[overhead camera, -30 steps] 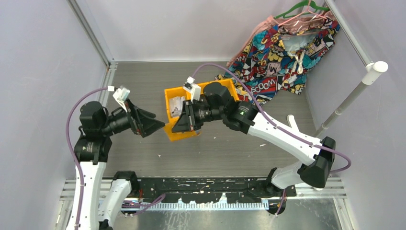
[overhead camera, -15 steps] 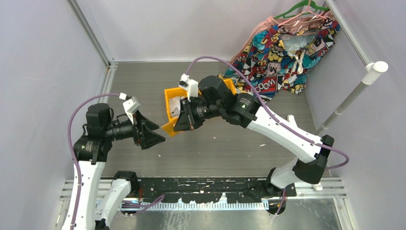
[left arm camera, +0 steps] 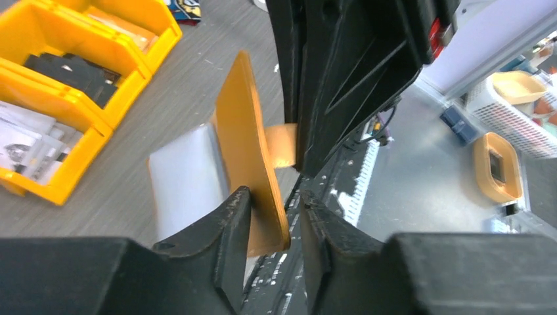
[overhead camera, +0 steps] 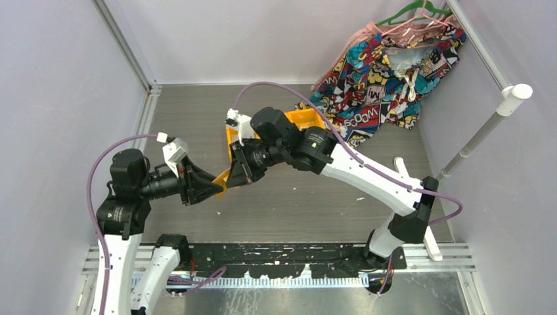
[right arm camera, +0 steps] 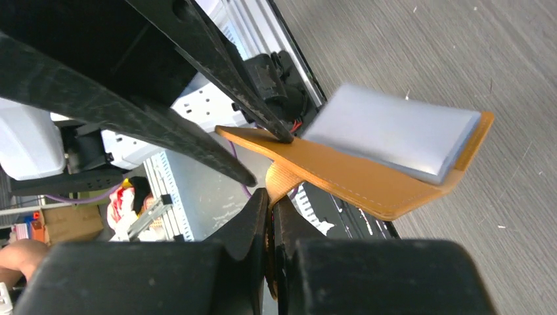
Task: Take the credit cards out of the card holder
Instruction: Open the card holder.
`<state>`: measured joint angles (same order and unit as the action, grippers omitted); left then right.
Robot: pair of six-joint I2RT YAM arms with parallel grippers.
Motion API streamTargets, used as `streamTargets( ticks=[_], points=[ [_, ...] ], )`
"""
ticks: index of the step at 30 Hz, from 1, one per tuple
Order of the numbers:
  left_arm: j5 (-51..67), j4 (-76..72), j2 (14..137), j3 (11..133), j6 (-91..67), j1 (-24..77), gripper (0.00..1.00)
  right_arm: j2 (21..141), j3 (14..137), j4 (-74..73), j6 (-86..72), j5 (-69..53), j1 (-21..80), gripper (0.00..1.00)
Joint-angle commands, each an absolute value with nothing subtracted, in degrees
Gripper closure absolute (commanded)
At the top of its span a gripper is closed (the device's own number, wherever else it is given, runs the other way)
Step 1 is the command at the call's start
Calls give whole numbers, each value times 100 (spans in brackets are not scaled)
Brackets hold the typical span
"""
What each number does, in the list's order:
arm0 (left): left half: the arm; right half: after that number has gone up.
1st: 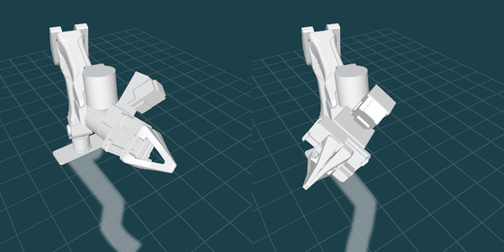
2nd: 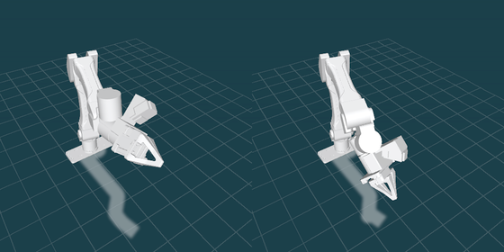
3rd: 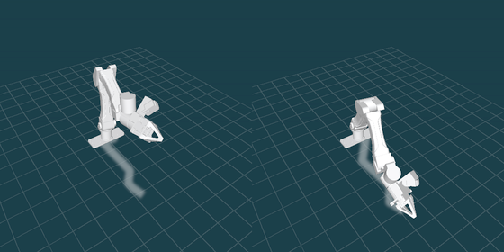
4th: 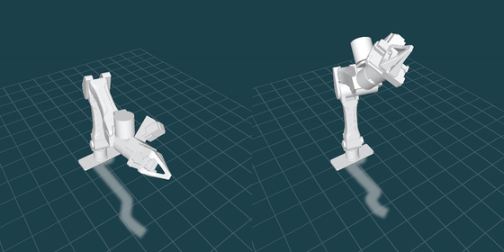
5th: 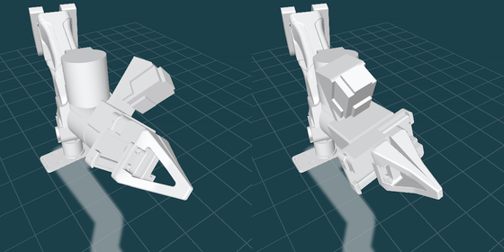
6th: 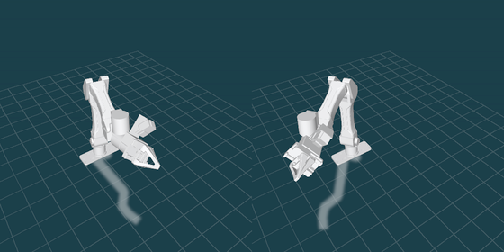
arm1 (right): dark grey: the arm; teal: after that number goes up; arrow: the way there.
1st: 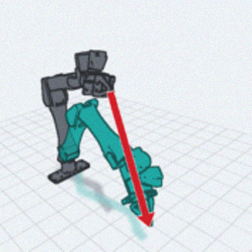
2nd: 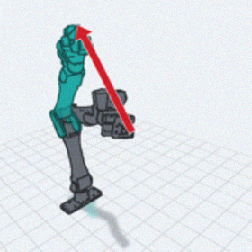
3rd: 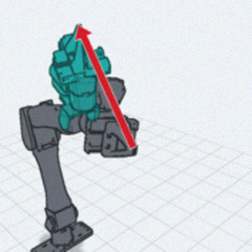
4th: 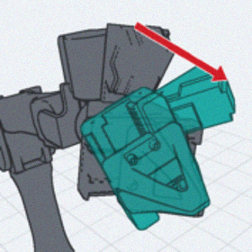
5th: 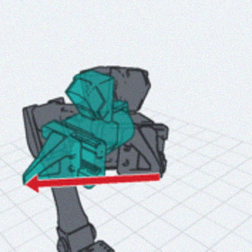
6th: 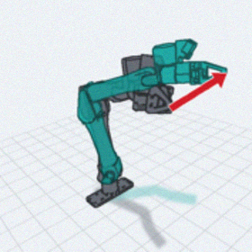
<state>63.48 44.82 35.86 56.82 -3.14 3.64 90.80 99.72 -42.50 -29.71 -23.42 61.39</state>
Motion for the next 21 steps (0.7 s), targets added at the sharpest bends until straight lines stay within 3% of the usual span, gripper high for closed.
streamTargets(
  ticks=[1,6,12,13,17,21],
  points=[
    [6074,4269,3219,5567,-124,369,72,9026,10492,-3925,-3016,-2315,6155,99],
    [5709,3556,2897,5348,-477,371,97,9105,10463,-3805,-3114,-2314,6254,97],
    [5512,2938,3010,5274,-1091,369,100,9198,10451,-3691,-3324,-2101,6315,86],
    [5503,2941,3049,5255,-1135,371,100,9195,10433,-3691,-3344,-2054,6332,78],
    [4706,2870,3102,5199,-1748,372,100,9011,10289,-3763,-3321,-1620,6337,28],
    [3653,2813,3089,5270,-2670,374,100,8474,9801,-3600,-3319,-441,6316,8]
  ],
)
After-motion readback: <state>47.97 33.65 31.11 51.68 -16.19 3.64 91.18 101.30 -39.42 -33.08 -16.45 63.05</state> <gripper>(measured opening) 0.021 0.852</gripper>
